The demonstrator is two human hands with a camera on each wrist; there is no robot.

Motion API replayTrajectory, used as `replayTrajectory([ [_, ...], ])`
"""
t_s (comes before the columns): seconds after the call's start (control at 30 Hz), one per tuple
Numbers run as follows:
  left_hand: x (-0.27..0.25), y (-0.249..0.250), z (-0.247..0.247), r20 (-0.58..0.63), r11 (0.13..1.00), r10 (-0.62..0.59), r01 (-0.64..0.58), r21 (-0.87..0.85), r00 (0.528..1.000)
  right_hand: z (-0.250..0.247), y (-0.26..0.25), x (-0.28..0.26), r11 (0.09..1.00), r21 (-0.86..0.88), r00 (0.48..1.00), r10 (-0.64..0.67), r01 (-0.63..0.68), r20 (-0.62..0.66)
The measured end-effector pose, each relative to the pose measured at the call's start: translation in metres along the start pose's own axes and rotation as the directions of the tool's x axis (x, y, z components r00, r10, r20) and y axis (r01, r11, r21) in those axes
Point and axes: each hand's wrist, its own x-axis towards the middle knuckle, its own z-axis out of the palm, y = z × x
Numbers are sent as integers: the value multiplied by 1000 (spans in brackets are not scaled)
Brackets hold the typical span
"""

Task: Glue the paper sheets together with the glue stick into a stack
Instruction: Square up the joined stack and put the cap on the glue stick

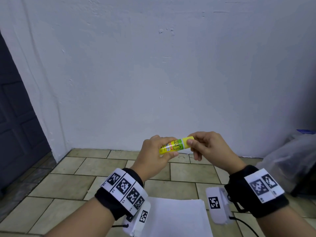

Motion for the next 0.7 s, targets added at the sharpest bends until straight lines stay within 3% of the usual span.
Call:
replayTrajectory([
  [0.27, 5, 5, 9, -71, 1000, 8, -9, -16, 997, 7, -6, 8, 1000, -17, 994, 23, -24, -104],
  [0.47, 7, 1, 11, -57, 1000, 28, -28, 4, 998, 8, -4, 6, 999, 15, 990, 49, -48, -135],
  [0.57, 8, 2, 15, -89, 999, 8, -11, -32, 996, 19, -5, 5, 987, 156, 979, 63, -33, -195],
  [0.7, 9, 9, 24, -120, 965, -84, 50, -259, 989, 34, -8, 7, 919, 389, 953, 68, 55, -295],
])
